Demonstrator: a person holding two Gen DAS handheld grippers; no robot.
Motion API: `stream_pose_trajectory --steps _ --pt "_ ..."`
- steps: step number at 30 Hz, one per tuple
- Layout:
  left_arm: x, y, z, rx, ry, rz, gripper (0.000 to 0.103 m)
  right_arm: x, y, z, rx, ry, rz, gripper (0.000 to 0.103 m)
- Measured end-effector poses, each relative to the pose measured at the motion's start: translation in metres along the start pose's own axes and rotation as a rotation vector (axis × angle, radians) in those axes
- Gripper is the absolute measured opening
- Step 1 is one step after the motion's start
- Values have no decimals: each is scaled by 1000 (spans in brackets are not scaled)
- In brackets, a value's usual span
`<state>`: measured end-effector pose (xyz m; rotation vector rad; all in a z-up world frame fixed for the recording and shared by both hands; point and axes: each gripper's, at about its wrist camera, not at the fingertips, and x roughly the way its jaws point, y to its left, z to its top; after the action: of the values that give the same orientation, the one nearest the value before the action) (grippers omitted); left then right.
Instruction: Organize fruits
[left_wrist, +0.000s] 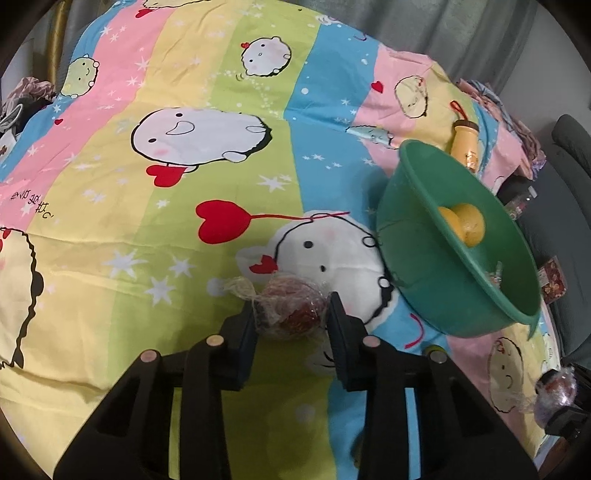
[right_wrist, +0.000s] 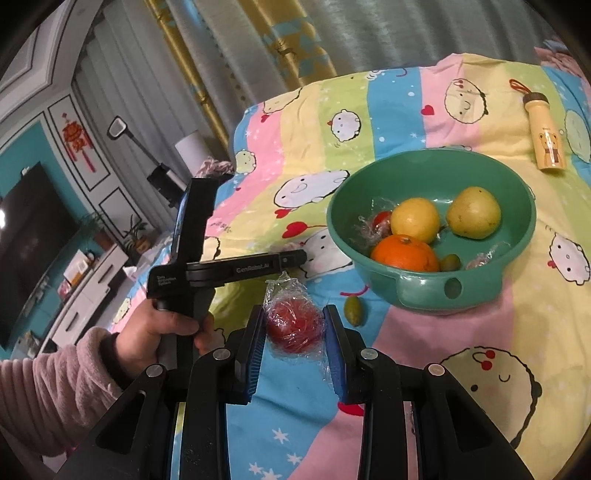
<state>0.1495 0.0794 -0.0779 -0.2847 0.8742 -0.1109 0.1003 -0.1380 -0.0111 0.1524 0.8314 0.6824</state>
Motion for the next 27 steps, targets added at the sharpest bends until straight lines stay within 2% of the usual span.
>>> stream_pose_trajectory --steps 27 --pt "-90 -61 -16 136 -70 -14 35 -46 1 3 31 -83 0 33"
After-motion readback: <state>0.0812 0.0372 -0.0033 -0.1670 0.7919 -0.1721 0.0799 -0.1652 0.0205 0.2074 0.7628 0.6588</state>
